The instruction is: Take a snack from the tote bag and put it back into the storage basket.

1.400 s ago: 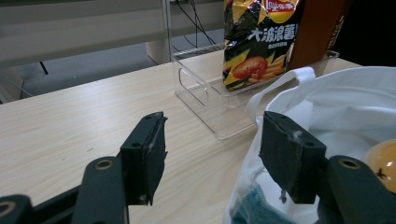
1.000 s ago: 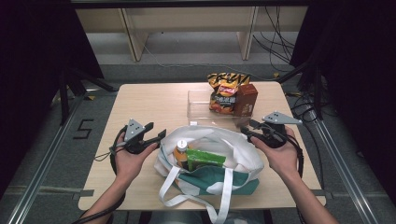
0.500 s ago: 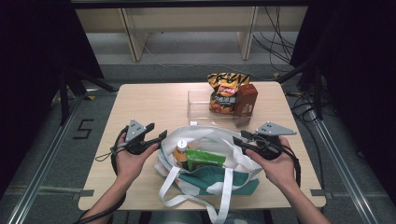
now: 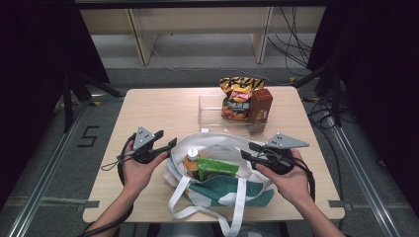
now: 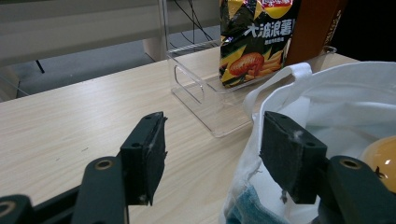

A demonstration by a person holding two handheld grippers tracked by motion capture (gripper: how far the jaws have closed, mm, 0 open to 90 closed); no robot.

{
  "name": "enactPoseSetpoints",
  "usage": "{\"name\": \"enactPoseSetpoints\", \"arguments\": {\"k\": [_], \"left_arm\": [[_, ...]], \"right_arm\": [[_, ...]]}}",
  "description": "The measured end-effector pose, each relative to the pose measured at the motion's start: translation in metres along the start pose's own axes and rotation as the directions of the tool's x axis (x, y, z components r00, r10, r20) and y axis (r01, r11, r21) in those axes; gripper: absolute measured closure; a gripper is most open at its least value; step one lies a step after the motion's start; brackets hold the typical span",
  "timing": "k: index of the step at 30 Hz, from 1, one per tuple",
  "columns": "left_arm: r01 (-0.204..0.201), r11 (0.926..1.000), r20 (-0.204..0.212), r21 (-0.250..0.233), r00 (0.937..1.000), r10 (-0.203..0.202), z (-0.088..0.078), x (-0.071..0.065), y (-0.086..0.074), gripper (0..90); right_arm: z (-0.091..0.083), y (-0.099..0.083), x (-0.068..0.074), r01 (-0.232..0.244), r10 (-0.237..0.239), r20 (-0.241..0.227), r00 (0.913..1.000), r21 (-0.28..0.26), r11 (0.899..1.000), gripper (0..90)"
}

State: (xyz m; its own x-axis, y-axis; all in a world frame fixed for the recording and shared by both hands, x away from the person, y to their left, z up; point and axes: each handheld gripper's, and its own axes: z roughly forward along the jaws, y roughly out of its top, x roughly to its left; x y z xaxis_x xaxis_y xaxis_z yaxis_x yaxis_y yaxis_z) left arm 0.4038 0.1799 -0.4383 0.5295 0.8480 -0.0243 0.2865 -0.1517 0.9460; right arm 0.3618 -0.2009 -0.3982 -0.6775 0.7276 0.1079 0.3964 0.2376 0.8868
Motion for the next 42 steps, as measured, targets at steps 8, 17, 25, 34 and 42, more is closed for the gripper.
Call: {"name": "enactPoseSetpoints", "arguments": {"k": [8,17,25,34,42], "left_arm": [[-0.001,1.0000,-0.001,0.001,1.0000,0.001,0.001,0.000,0.000,39.8],[0.000,1.0000,-0.001,-0.001,1.0000,0.000,0.000,0.000,0.000,39.8],[-0.001,1.0000,-0.001,-0.001,1.0000,0.001,0.001,0.001,0.000,39.8],[-0.002,1.0000,-0.002,-0.001,1.0000,0.002,0.000,0.001,0.000,39.9],[-0.002,1.0000,-0.002,-0.001,1.0000,0.002,0.000,0.001,0.001,39.8]], "right_arm": [[-0.001,0.000,0.005,0.010,-0.010,-0.023,0.9997,-0.006,1.000,54.9],[-0.001,0.002,0.015,-0.021,0.021,-0.056,0.9982,-0.004,1.000,50.4],[0.000,0.003,0.017,0.023,-0.025,-0.076,0.9968,-0.026,0.999,48.8],[0.003,0.005,0.023,0.028,-0.031,-0.109,0.9936,-0.028,0.999,47.9],[0.007,0.002,0.027,0.033,-0.034,-0.118,0.9924,-0.016,0.999,47.5]]}}
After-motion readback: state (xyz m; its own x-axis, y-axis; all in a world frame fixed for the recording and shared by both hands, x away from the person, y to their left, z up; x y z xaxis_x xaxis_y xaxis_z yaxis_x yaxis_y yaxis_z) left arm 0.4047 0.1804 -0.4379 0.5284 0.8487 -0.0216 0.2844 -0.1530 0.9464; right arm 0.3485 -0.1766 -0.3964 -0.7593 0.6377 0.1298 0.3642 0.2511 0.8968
